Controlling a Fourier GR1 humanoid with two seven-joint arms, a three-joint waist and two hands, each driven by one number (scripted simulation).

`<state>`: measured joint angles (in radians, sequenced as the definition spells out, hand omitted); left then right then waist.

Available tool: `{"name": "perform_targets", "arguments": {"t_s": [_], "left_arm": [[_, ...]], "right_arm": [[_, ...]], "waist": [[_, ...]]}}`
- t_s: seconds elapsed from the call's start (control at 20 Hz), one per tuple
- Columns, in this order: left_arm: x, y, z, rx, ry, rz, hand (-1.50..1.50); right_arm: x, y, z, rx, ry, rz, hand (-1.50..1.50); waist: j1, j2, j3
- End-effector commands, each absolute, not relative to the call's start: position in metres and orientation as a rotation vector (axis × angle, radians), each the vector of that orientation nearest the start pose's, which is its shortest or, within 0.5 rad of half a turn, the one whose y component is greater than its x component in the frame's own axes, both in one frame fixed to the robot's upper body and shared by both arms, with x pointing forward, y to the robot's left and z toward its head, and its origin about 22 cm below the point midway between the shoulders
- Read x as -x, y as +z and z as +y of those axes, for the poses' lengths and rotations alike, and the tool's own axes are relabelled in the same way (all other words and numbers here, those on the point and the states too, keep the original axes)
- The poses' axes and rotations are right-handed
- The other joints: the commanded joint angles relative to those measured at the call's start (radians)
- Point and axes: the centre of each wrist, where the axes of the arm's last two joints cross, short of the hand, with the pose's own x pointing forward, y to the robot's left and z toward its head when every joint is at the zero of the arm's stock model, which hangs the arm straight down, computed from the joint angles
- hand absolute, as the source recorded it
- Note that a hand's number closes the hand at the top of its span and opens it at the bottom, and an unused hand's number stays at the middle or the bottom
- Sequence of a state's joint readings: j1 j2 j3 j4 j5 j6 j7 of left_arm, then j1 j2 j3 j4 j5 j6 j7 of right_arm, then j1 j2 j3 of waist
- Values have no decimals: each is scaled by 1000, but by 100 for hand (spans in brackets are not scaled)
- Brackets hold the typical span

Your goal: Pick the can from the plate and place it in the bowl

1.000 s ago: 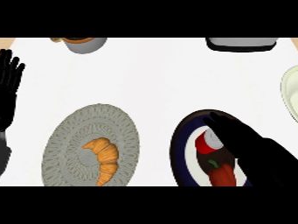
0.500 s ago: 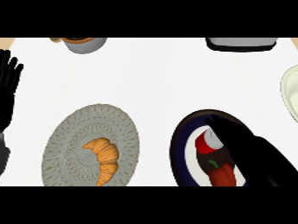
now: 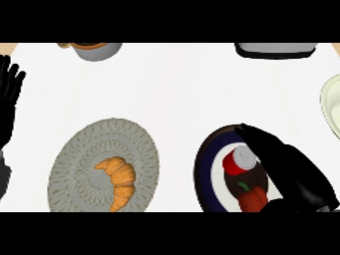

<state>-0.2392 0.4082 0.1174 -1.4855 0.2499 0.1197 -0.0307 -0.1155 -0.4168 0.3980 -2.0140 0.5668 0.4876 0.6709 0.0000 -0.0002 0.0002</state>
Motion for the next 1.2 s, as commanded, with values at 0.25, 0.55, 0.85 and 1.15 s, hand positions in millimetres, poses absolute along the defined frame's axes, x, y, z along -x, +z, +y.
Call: {"name": "perform_targets", "arguments": {"t_s": [0.25,0.55,0.85,1.15], "left_arm": [[-308,107,325,-244,29,-1782,0],[-301,83,354,-234,37,-1784,0],[-296,102,337,-236,29,-1786,0],[-294,78,322,-251,51,-1782,0]], "right_arm": [[-230,93,-183,609,1269,-1095,-150],[-247,84,-176,606,1275,-1081,-150],[-245,61,-168,615,1261,-1046,-150],[-240,43,-183,630,1269,-972,-150]], "waist": [[0,0,0],[1,1,0],[1,0,0],[-1,0,0]]}}
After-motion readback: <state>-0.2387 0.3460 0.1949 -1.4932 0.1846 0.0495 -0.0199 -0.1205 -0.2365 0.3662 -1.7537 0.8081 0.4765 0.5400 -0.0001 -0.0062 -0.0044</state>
